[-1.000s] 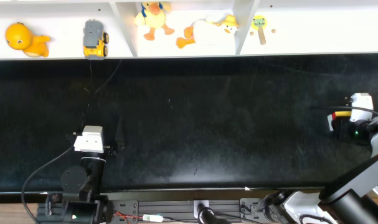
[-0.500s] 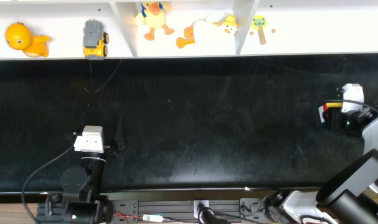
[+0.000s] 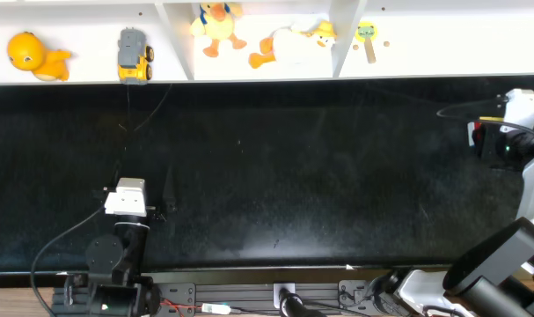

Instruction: Store Toys

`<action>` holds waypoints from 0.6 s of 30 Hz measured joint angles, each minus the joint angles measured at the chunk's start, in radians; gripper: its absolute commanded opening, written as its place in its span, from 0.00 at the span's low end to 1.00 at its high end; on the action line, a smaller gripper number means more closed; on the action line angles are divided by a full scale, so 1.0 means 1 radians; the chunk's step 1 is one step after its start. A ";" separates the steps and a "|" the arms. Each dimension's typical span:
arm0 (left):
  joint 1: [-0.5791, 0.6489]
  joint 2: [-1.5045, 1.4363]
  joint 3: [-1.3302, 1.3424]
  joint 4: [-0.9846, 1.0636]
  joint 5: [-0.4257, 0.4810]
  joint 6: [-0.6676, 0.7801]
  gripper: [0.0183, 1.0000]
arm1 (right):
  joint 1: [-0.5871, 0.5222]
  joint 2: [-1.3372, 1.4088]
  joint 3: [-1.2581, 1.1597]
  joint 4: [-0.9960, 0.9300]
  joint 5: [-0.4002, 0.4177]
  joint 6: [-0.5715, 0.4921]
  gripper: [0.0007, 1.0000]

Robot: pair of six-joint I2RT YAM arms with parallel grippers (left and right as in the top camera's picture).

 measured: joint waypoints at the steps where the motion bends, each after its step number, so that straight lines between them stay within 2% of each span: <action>1: 0.000 0.000 0.000 0.000 0.000 0.000 1.00 | 0.009 0.000 0.003 0.000 0.000 0.009 0.52; 10: 0.000 0.000 0.000 0.000 0.000 0.000 1.00 | 0.115 0.000 0.084 0.008 0.000 0.056 0.52; 18: 0.000 0.000 0.000 0.000 0.000 0.000 1.00 | 0.158 0.030 0.206 0.023 0.000 0.116 0.53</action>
